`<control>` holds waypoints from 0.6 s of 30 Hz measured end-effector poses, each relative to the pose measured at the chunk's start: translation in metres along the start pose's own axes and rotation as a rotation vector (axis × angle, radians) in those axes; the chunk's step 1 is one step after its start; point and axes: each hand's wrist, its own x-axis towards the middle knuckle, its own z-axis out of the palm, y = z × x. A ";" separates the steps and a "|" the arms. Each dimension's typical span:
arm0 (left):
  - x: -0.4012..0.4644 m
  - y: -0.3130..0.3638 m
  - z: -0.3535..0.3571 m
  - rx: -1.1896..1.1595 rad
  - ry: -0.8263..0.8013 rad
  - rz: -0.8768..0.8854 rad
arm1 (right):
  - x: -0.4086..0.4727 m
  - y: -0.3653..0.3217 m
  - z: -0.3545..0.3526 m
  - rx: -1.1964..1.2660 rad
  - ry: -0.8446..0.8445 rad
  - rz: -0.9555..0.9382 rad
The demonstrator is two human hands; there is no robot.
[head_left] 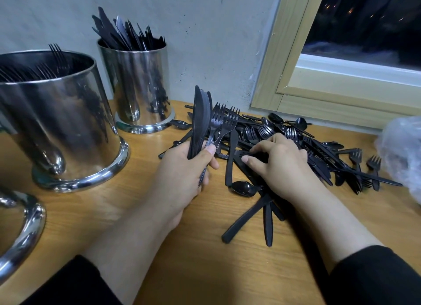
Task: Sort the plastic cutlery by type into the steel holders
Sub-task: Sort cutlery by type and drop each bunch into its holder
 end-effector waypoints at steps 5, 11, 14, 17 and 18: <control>0.000 -0.001 0.001 0.000 0.004 0.014 | 0.000 -0.007 0.007 -0.008 0.053 0.033; -0.001 -0.001 0.001 -0.032 0.031 0.019 | 0.001 -0.007 0.001 0.197 0.245 0.044; 0.000 -0.001 0.001 -0.037 0.062 0.034 | 0.000 -0.001 -0.009 0.426 0.477 0.030; 0.000 -0.002 0.001 -0.018 0.110 0.040 | -0.005 0.001 -0.018 0.654 0.686 0.059; 0.001 -0.003 0.001 -0.008 0.123 0.039 | -0.008 0.001 -0.019 0.727 0.720 0.064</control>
